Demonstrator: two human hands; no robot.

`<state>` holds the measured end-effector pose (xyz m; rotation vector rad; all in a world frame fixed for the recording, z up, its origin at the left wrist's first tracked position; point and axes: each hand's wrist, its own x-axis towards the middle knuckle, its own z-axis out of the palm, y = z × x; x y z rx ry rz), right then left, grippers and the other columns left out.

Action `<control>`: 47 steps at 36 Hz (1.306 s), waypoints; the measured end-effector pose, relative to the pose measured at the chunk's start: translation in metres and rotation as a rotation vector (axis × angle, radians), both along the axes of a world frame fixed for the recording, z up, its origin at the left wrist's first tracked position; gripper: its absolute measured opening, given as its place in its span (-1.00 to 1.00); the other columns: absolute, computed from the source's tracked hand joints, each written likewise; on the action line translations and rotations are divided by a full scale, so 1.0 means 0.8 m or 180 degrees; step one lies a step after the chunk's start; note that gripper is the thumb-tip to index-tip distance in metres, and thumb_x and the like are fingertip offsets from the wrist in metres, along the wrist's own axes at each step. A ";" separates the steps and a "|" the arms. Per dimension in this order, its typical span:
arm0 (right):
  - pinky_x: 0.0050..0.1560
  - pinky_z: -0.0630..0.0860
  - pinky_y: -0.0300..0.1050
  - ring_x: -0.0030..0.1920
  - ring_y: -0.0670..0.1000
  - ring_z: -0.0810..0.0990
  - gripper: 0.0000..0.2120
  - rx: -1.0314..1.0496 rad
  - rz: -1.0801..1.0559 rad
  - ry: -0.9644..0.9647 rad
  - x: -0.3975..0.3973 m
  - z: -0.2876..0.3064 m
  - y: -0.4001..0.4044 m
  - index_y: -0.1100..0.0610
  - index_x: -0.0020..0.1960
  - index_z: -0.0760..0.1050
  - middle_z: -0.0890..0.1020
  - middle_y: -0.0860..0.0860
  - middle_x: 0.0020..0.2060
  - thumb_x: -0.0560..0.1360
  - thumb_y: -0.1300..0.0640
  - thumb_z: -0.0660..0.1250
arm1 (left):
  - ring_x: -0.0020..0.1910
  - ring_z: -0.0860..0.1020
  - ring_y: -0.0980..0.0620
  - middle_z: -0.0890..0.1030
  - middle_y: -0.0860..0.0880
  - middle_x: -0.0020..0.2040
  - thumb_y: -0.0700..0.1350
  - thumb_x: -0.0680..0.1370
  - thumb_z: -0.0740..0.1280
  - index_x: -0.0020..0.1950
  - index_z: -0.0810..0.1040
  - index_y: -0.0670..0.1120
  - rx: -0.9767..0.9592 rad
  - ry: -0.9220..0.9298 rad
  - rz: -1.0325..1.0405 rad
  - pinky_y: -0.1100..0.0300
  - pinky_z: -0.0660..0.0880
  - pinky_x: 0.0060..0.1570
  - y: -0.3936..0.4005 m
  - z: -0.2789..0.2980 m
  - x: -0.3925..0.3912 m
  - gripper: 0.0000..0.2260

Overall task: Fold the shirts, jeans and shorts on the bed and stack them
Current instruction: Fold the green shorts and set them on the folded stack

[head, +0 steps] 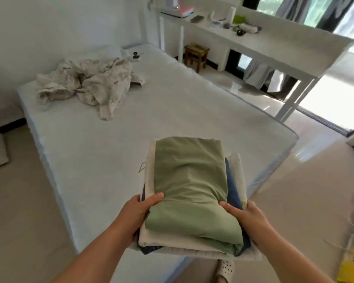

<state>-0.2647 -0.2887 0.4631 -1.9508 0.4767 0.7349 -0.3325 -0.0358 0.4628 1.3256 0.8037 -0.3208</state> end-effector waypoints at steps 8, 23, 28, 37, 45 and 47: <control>0.05 0.51 0.06 -0.01 0.11 0.53 -0.42 0.0120 -0.0714 0.0099 0.038 -0.005 -0.176 0.14 0.07 0.30 0.53 0.09 -0.02 0.28 -0.13 0.51 | -0.13 0.67 -0.14 0.70 -0.11 -0.13 0.16 0.11 0.50 0.07 0.53 -0.13 0.0006 0.0075 -0.0744 0.02 0.58 -0.15 -0.161 0.000 0.107 -0.37; -0.26 0.40 -0.14 -0.18 -0.06 0.45 -0.21 -0.0247 -0.1197 0.0055 0.145 0.004 -0.468 0.11 0.16 0.32 0.46 -0.05 -0.16 0.15 -0.38 0.40 | -0.22 0.67 -0.08 0.70 -0.09 -0.22 0.18 0.11 0.46 0.00 0.55 -0.16 0.0114 0.0072 -0.1516 0.16 0.53 -0.32 -0.453 0.009 0.300 -0.40; -0.12 0.43 -0.08 -0.13 0.00 0.42 -0.21 -0.0107 -0.1524 0.0061 0.196 -0.008 -0.519 0.24 0.31 0.28 0.39 -0.06 -0.23 0.29 -0.21 0.44 | -0.31 0.67 -0.01 0.69 -0.07 -0.27 0.12 0.24 0.45 -0.03 0.56 -0.17 -0.0024 0.0012 -0.1747 0.26 0.53 -0.47 -0.513 0.006 0.374 -0.54; -0.18 0.45 -0.07 -0.22 -0.02 0.43 -0.29 -0.0059 -0.1811 0.0051 0.351 -0.012 -0.591 0.24 0.27 0.32 0.44 -0.04 -0.23 0.32 -0.16 0.45 | -0.16 0.66 -0.09 0.69 -0.13 -0.13 0.16 0.18 0.47 0.02 0.56 -0.20 0.0031 0.0052 -0.1928 0.16 0.54 -0.28 -0.593 -0.002 0.548 -0.42; -0.03 0.49 0.01 -0.07 0.09 0.52 -0.32 -0.0218 -0.2020 0.0027 0.463 -0.003 -0.685 0.23 0.21 0.38 0.55 0.08 -0.08 0.29 -0.17 0.46 | -0.05 0.64 -0.15 0.66 -0.17 -0.04 0.19 0.13 0.50 0.06 0.54 -0.20 0.0042 0.0034 -0.2242 -0.02 0.56 -0.01 -0.698 0.006 0.697 -0.35; -0.15 0.45 -0.05 -0.13 0.04 0.50 -0.34 -0.0173 -0.1977 0.0024 0.498 -0.006 -0.713 0.20 0.18 0.37 0.52 0.03 -0.15 0.28 -0.20 0.44 | -0.06 0.64 -0.14 0.67 -0.16 -0.04 0.17 0.11 0.58 0.07 0.53 -0.20 -0.0001 0.0046 -0.2173 0.00 0.57 -0.05 -0.723 0.003 0.730 -0.32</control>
